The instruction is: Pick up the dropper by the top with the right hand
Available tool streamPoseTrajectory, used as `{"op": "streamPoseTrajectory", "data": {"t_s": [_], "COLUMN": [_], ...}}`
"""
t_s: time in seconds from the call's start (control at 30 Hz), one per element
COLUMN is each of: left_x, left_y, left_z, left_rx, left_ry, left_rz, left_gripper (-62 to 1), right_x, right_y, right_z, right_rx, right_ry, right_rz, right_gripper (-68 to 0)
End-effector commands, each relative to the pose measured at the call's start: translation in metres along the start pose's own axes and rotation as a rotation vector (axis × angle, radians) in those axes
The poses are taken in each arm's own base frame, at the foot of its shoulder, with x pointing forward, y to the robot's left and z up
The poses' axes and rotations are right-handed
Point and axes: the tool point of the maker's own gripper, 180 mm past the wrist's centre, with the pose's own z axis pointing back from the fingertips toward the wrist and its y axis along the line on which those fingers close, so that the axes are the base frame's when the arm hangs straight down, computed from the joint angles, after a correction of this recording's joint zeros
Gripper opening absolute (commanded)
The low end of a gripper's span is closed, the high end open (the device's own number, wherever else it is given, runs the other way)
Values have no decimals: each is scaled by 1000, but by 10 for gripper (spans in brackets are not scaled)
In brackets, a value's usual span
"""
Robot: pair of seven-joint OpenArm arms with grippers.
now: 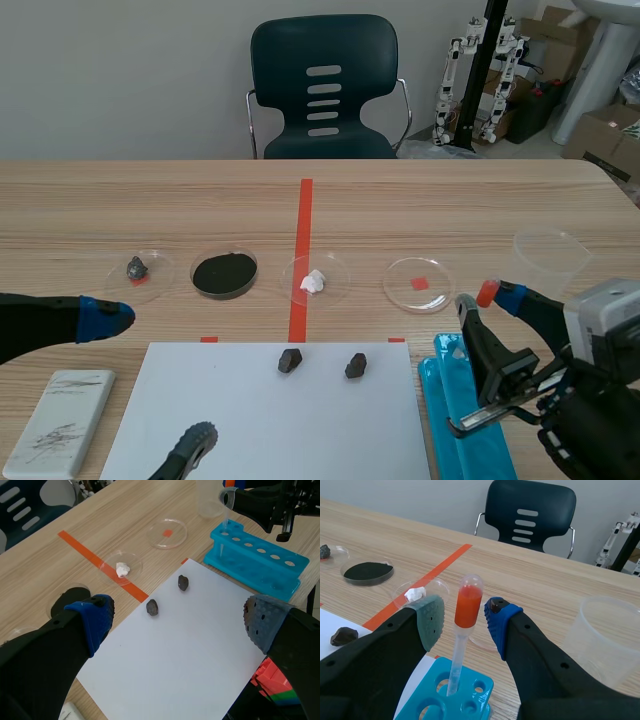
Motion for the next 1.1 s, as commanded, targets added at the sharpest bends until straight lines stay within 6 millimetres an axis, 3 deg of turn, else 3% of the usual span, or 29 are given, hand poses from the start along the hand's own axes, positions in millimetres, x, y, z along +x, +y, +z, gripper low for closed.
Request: {"op": "streamPoseTrajectory", "data": {"t_s": [0.0, 1.07], "left_x": [5, 5], "left_y": [1, 1], "left_z": [0, 0], "left_rx": [7, 7], "left_ry": [-22, -22], "left_rz": [10, 10], "left_gripper": [-67, -67], "right_x": [9, 12], "right_y": [-7, -6], "right_z": [-2, -2], "right_rx": [-4, -3], "right_ry": [-30, -48], "right_rz": [15, 15], "right_gripper": [-462, -571]}}
